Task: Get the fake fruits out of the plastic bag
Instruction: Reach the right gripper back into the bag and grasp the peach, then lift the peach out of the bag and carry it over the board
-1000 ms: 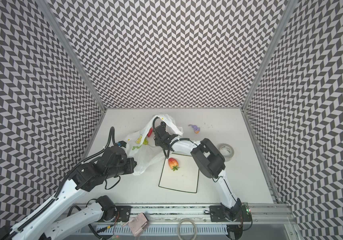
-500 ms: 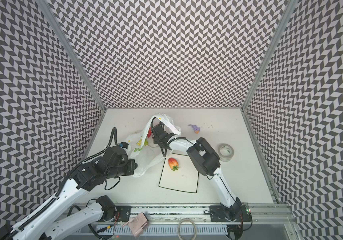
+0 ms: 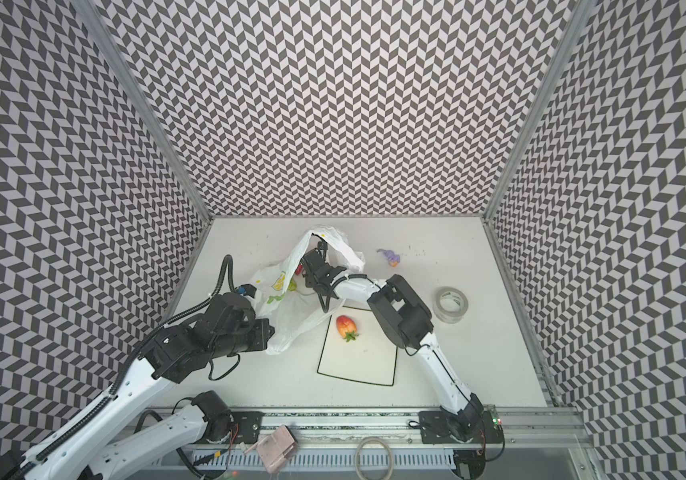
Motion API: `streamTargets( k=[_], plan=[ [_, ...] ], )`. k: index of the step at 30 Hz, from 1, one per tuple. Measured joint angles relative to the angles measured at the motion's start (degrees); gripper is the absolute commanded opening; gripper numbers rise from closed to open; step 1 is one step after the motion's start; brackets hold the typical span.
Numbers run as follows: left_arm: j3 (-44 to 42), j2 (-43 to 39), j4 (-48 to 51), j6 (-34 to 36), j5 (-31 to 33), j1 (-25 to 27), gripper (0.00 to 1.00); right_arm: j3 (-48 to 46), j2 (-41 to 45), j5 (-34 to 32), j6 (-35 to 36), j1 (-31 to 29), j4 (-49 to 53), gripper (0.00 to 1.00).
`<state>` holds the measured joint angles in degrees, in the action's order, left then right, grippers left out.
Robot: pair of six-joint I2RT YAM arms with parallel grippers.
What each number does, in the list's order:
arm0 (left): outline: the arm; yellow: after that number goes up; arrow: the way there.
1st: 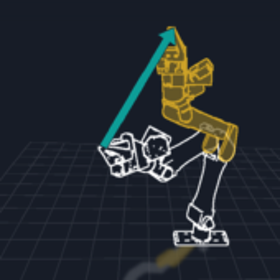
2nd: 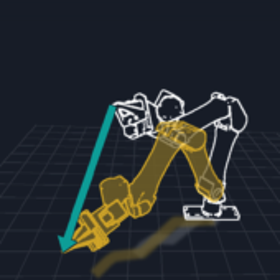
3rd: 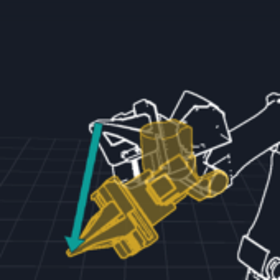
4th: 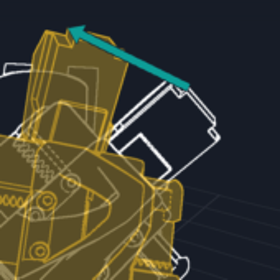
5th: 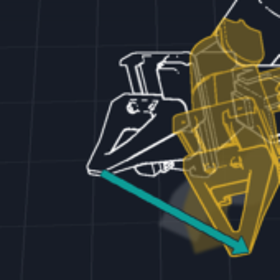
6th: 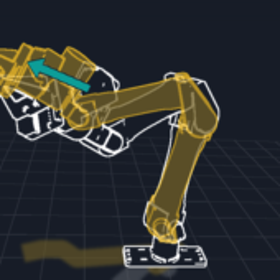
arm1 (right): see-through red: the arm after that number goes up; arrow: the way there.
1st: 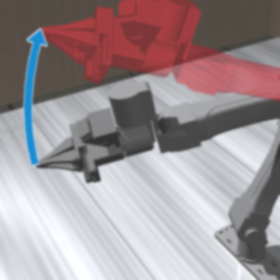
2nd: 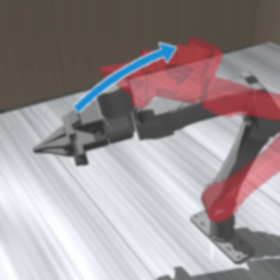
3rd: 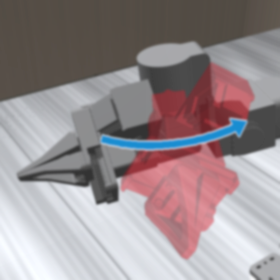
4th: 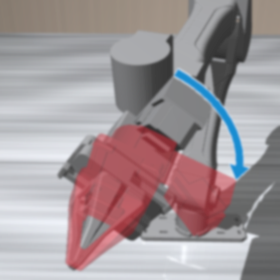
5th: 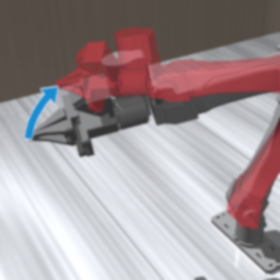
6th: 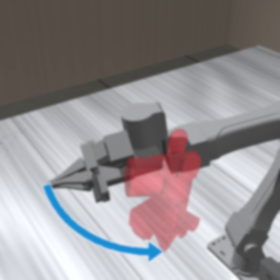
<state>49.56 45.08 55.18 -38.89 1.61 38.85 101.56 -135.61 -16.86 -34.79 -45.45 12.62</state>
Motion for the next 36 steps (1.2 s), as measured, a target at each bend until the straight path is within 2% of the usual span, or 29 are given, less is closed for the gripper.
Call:
streamTargets(
  k=[5, 12, 30, 36],
  plan=[
    [-0.07, -0.59, 0.00, -0.85, 0.35, 0.00, 0.00, 0.31, -0.04, 1.62, 0.70, 0.00, 0.85, 0.27],
    [-1.11, -0.76, -1.18, -3.37, 1.16, 0.00, 0.00, -7.17, 5.51, 5.33, 0.92, -0.59, -0.42, 0.26],
    [-2.54, -0.33, -3.15, -4.92, 1.81, 0.02, 0.00, -27.39, 31.61, 13.05, 1.60, -6.75, -3.17, 0.30],
    [-2.54, -0.37, -3.15, -4.94, 2.21, 0.02, 0.00, -40.19, 46.51, 12.46, 4.92, -9.09, -2.43, 0.32]
  ],
)
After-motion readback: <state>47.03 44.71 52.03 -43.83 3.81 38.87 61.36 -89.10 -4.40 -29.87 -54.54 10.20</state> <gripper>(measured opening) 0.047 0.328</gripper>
